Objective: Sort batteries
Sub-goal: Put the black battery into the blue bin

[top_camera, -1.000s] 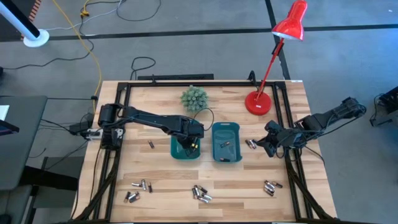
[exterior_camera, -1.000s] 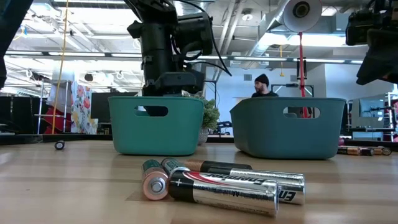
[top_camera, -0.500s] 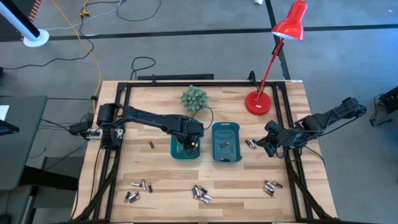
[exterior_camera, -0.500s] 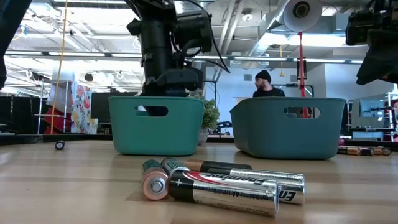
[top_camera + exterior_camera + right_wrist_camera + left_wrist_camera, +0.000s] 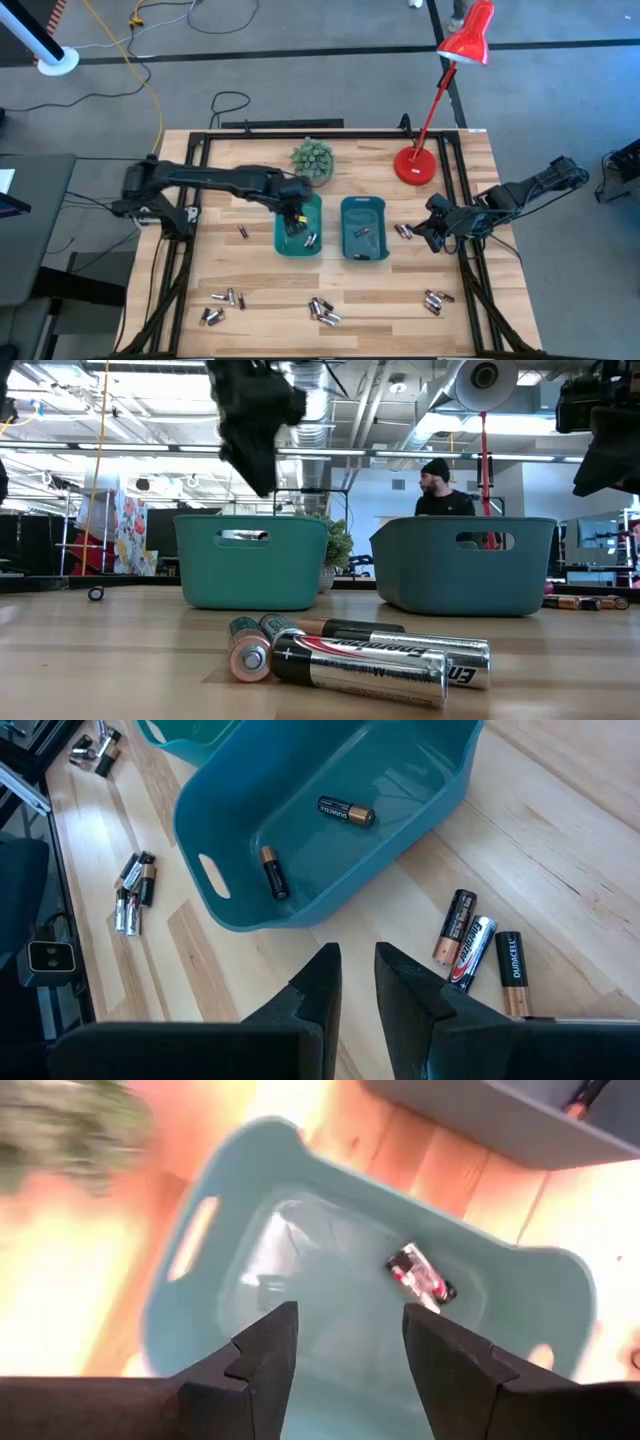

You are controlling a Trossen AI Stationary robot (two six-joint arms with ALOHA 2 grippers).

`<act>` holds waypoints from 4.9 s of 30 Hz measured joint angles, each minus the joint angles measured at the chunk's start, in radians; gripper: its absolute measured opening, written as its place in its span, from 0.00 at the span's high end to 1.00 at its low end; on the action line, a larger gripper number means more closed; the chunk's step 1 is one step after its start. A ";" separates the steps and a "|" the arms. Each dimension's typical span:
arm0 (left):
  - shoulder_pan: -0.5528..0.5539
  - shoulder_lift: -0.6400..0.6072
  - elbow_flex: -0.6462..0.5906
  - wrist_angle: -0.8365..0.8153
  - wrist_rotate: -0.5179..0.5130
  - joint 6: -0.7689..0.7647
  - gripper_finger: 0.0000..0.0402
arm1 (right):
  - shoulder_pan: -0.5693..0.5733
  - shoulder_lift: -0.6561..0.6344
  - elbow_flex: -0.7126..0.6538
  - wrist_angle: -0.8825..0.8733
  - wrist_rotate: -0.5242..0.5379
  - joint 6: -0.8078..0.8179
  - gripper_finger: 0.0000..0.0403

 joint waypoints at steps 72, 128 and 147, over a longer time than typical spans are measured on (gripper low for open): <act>-0.103 -0.140 -0.689 0.115 0.037 -1.660 0.90 | 0.002 0.000 0.000 -0.001 -0.001 -0.133 0.79; -0.002 0.661 0.857 -0.026 0.053 -0.330 0.90 | 0.000 0.000 0.000 0.006 -0.001 -0.148 0.79; -0.008 0.783 0.909 -0.109 0.149 -0.400 0.74 | 0.000 0.000 0.000 0.005 -0.001 -0.149 0.79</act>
